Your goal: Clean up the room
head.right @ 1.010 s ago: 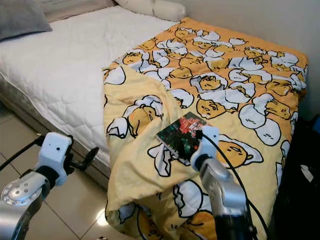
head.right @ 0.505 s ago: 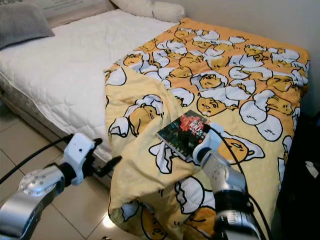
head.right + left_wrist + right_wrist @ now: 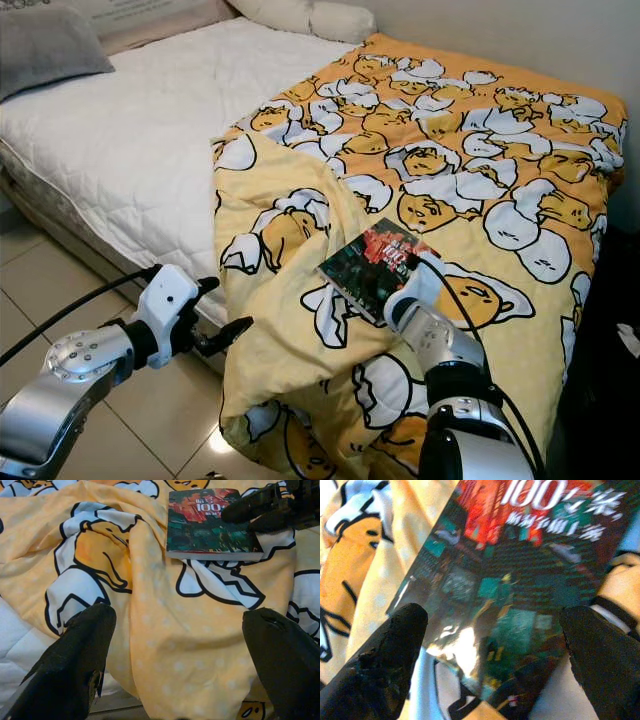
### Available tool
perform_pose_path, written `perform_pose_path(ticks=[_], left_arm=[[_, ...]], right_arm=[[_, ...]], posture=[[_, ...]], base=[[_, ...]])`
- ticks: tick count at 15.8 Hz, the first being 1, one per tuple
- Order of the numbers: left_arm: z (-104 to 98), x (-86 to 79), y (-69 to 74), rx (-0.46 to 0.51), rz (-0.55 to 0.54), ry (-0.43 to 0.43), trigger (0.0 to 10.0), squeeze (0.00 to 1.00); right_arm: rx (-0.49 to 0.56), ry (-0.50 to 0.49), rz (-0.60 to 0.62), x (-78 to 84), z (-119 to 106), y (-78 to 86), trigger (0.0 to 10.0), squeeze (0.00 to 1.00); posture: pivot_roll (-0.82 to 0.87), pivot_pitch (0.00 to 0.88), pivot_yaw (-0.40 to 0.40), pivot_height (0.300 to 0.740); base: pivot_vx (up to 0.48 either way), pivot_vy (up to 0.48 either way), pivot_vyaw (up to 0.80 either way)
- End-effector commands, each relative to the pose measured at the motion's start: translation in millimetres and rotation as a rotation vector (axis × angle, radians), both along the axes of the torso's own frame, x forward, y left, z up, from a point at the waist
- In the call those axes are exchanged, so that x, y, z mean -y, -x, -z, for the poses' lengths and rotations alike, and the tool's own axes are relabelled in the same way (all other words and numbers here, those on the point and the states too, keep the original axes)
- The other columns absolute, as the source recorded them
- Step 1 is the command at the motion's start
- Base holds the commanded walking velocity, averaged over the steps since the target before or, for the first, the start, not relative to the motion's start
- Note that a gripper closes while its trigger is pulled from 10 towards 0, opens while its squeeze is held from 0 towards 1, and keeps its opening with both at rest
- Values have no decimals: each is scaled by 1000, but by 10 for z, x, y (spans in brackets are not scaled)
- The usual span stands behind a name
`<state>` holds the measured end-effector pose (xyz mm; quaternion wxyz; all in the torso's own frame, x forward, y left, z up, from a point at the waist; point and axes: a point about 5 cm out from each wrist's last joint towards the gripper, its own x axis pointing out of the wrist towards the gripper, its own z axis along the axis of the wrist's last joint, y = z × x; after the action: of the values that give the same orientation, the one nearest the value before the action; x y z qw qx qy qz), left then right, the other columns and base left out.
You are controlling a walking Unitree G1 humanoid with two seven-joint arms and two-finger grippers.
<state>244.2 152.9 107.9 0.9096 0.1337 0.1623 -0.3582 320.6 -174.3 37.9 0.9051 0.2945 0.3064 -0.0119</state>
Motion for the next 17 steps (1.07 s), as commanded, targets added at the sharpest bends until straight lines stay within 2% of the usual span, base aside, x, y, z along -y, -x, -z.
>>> perform_pose_path(ticks=[1, 2, 4, 6, 9, 11, 14, 17], left_arm=[[5, -1, 7, 4, 14, -17, 10000, 886], [8, 0, 34, -1, 19, -23, 10000, 882], [25, 15, 76, -22, 43, -13, 10000, 886], [34, 32, 95, -35, 61, -7, 10000, 886], [-10, 51, 85, -61, 107, 15, 10000, 886], [-21, 77, 33, -65, 154, 6, 10000, 890], [-22, 73, -9, -63, 161, -14, 10000, 894], [2, 88, -17, -68, 168, -14, 10000, 886]], right_arm=[[9, 15, 30, 79, -49, -33, 10000, 0], [37, 7, 50, 179, -129, -46, 10000, 0], [41, -7, 51, 221, -158, -35, 10000, 0], [27, -42, 34, 188, -137, -15, 10000, 0], [-4, -96, -1, 52, -85, -7, 10000, 0], [-10, -124, -20, -45, -88, -29, 10000, 0], [-35, -97, -41, -85, -50, -25, 10000, 0], [-45, -78, -11, -33, -28, -21, 10000, 0]], posture=[[-64, 0, -17, 740], [-57, 0, -28, 740], [-61, 0, -32, 740], [-58, 0, -35, 740], [-49, 0, -34, 740], [-60, 0, -26, 740], [-61, 0, -23, 740], [-84, 0, -5, 740]], base=[[0, 0, 0], [0, 0, 0], [0, 0, 0], [0, 0, 0], [0, 0, 0], [0, 0, 0], [0, 0, 0], [0, 0, 0]])
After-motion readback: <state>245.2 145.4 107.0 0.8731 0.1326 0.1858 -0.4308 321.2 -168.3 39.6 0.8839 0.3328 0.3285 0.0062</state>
